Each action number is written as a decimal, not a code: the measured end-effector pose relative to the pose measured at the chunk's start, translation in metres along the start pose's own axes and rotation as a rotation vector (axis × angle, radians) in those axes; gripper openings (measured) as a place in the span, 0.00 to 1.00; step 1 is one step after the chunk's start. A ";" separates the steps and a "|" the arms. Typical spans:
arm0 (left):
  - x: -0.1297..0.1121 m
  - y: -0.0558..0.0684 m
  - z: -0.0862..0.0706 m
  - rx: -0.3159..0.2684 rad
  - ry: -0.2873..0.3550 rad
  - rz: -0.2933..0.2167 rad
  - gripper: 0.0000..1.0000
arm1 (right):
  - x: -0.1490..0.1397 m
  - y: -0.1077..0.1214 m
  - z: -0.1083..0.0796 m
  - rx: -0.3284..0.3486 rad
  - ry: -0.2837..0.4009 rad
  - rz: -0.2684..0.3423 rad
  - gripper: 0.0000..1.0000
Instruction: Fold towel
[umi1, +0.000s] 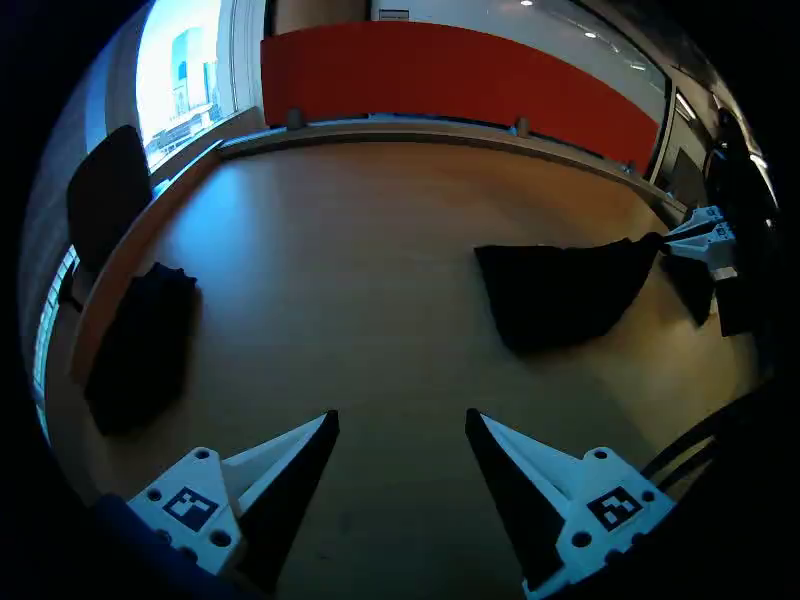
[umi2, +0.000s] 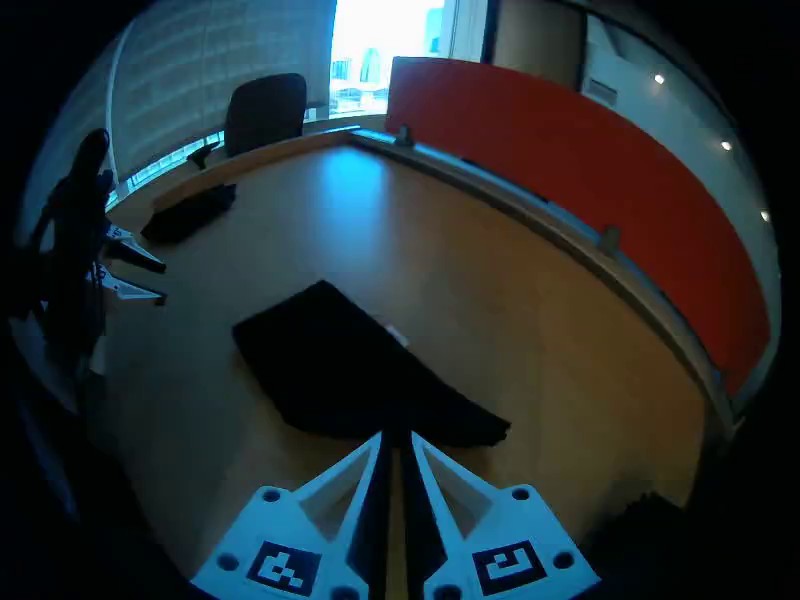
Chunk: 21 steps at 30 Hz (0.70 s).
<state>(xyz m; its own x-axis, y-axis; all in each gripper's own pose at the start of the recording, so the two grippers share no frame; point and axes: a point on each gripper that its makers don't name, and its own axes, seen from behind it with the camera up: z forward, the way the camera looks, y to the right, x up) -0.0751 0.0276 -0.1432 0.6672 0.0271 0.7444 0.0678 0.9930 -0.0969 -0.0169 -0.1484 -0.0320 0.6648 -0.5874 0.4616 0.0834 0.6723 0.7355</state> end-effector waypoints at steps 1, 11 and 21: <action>0.000 -0.001 0.000 0.001 0.000 -0.002 0.94 | 0.004 0.000 0.000 0.000 0.006 -0.005 0.06; 0.001 -0.005 -0.003 0.005 0.008 -0.017 0.94 | 0.019 -0.006 0.004 0.024 0.011 -0.032 0.06; 0.003 -0.010 -0.009 0.001 0.029 -0.051 0.94 | 0.051 -0.027 0.022 0.084 0.016 -0.095 0.06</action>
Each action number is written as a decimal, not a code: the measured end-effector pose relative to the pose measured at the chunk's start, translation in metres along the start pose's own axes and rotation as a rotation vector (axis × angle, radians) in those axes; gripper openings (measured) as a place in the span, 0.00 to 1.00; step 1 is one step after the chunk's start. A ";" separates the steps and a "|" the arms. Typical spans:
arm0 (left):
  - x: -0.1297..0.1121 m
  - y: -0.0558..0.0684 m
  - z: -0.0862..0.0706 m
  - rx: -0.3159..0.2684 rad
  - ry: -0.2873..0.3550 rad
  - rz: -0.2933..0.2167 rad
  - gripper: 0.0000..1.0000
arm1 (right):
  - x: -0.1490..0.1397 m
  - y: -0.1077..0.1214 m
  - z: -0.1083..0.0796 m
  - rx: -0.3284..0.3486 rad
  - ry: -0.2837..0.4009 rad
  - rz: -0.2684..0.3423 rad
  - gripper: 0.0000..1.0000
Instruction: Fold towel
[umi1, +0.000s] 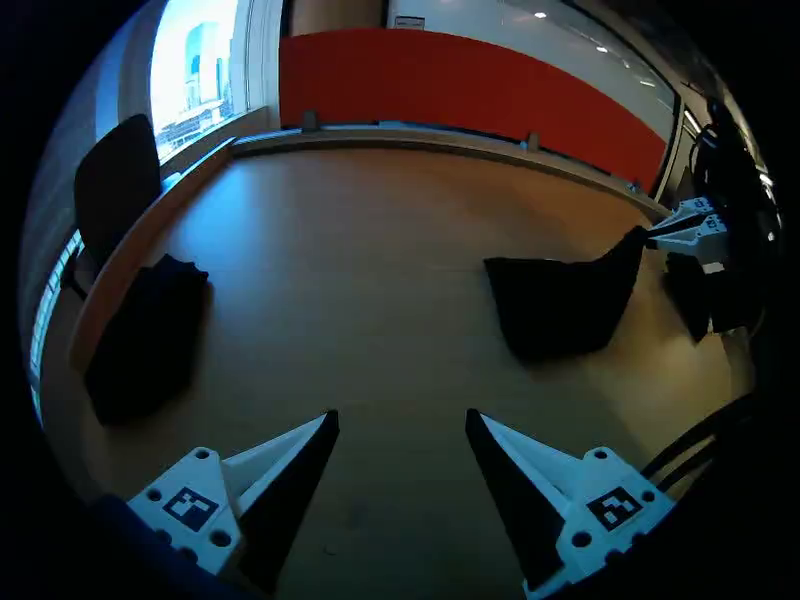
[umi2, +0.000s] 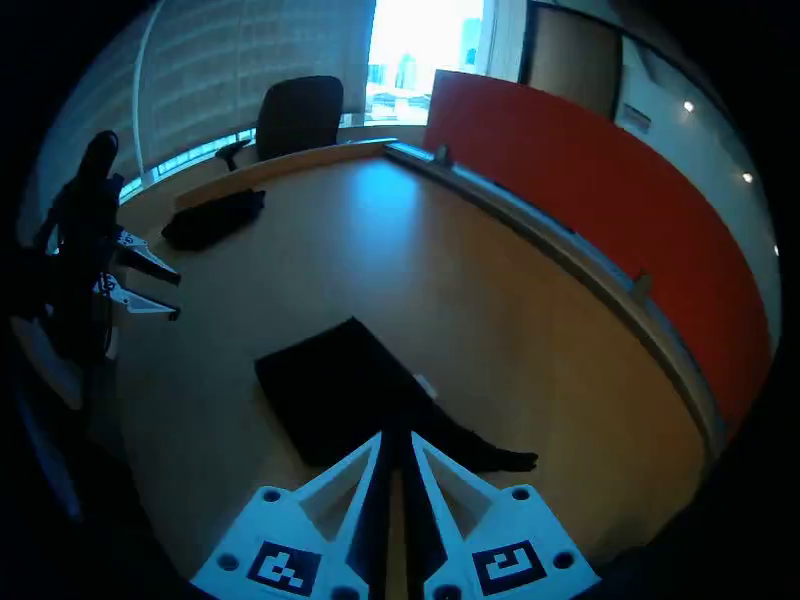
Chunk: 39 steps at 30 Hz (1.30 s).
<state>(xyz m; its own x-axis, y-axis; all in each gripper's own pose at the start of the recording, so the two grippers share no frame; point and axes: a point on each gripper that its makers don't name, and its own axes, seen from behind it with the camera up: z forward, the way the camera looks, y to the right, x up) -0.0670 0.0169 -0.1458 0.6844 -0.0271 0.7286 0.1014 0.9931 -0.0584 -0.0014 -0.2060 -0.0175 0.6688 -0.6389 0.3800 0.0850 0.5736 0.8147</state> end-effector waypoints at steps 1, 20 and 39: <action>0.000 0.000 -0.001 0.000 0.002 0.000 0.94 | 0.004 -0.003 0.003 0.008 0.001 -0.007 0.06; -0.002 0.001 -0.006 -0.015 0.015 -0.008 0.94 | 0.039 -0.047 0.045 0.120 -0.013 -0.071 0.06; -0.004 -0.004 -0.010 0.002 0.029 -0.033 0.94 | 0.011 -0.100 0.109 0.228 -0.120 -0.031 0.07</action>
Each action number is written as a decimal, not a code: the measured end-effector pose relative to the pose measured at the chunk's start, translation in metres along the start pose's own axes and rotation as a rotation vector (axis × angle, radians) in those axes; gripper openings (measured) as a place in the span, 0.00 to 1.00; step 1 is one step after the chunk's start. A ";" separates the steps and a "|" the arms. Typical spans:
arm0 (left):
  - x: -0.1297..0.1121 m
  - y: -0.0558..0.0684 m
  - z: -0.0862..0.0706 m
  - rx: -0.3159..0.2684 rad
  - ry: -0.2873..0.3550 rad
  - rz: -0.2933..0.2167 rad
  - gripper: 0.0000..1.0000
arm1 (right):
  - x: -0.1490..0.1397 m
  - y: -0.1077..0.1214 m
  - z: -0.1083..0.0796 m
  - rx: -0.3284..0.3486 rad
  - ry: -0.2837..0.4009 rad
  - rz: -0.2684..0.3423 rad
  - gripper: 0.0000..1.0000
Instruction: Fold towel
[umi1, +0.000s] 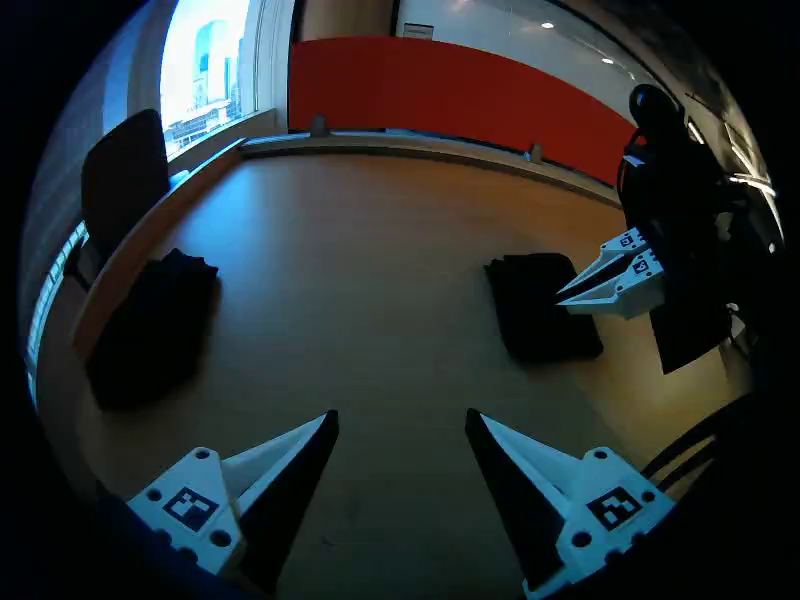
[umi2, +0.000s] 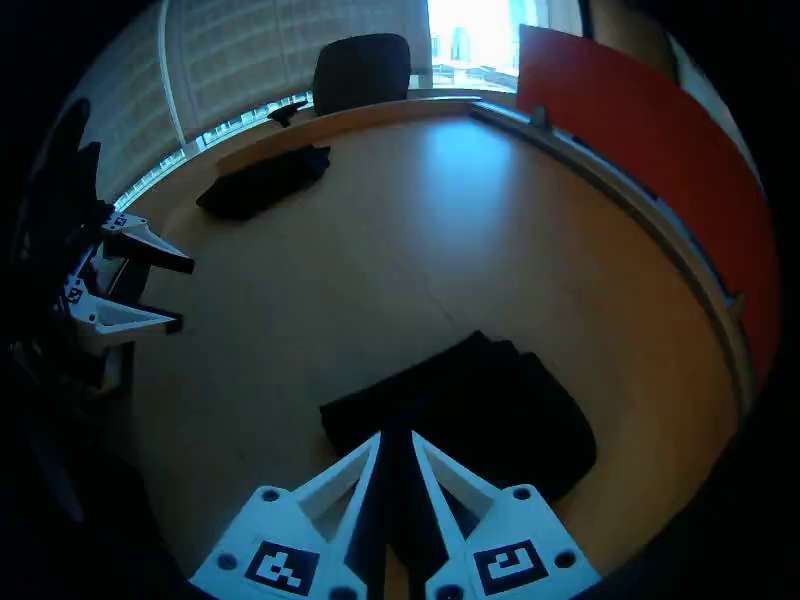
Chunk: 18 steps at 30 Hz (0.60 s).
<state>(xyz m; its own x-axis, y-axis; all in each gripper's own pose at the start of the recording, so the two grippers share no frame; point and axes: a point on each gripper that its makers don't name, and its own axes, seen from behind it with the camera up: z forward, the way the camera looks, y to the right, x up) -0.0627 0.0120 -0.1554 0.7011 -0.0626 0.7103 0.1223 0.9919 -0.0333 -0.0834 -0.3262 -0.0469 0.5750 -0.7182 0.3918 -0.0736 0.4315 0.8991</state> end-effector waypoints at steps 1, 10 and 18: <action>0.000 0.000 0.000 0.000 0.001 -0.002 0.94 | 0.000 0.000 0.000 0.001 -0.001 -0.001 0.07; 0.004 -0.002 0.001 0.004 0.005 0.002 0.94 | -0.002 -0.004 0.003 0.012 -0.012 -0.002 0.44; 0.005 -0.004 0.000 0.005 0.007 -0.003 0.94 | -0.009 -0.004 0.003 0.006 -0.023 0.004 0.76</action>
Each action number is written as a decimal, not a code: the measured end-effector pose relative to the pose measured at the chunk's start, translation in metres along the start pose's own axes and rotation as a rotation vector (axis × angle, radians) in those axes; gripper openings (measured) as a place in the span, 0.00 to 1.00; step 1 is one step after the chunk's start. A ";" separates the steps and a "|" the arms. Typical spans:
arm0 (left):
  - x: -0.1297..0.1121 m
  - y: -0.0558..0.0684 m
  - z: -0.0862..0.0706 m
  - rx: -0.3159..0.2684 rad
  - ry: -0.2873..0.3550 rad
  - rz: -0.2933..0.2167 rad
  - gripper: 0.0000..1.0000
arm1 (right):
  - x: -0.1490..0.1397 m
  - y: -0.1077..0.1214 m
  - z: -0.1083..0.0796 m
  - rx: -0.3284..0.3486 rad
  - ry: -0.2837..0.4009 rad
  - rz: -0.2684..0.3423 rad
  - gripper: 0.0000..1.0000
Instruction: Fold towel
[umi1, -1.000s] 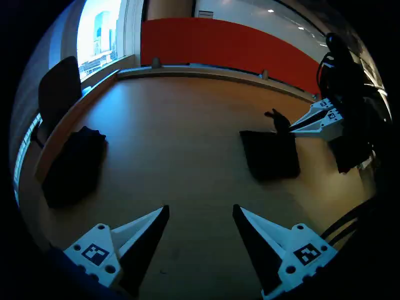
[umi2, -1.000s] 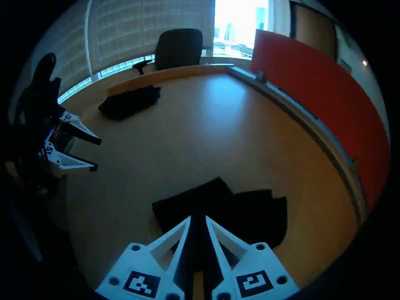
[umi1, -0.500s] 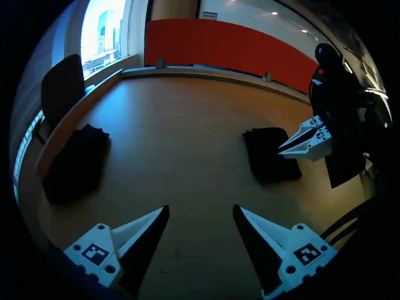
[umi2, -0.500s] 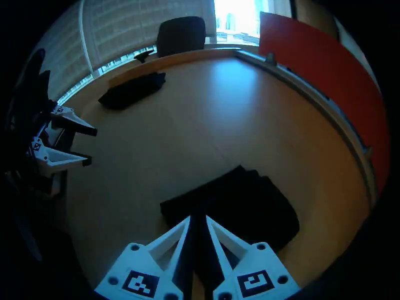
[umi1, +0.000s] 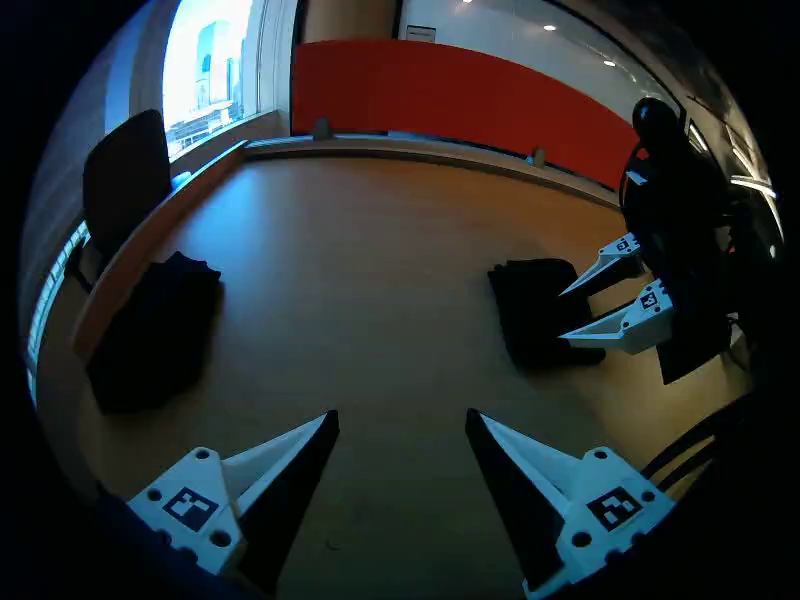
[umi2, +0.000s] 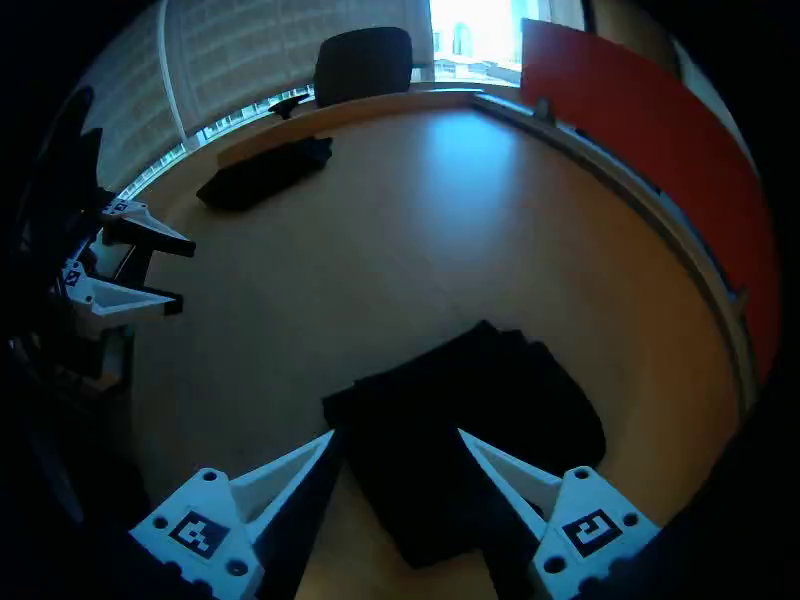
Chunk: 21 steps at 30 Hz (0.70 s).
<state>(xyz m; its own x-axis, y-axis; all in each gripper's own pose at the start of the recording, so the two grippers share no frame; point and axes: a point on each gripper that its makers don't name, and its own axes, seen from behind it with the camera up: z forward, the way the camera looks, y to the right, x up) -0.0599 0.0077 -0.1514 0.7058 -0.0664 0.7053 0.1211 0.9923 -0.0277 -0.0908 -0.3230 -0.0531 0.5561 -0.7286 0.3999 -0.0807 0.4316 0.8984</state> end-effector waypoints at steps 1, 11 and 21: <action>0.000 0.000 0.000 0.000 0.000 0.001 0.94 | 0.000 0.000 0.000 -0.001 0.001 0.004 0.76; 0.001 0.001 0.001 -0.003 0.001 0.009 0.94 | -0.008 0.004 -0.006 -0.021 0.010 0.035 0.76; 0.004 0.000 0.001 -0.001 0.004 0.015 0.94 | -0.035 0.009 -0.020 -0.054 0.004 0.081 0.76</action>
<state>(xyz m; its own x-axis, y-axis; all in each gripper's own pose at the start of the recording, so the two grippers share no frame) -0.0579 0.0078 -0.1473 0.7105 -0.0520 0.7017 0.1110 0.9931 -0.0388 -0.0944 -0.2831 -0.0628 0.5528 -0.6879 0.4704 -0.0807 0.5176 0.8518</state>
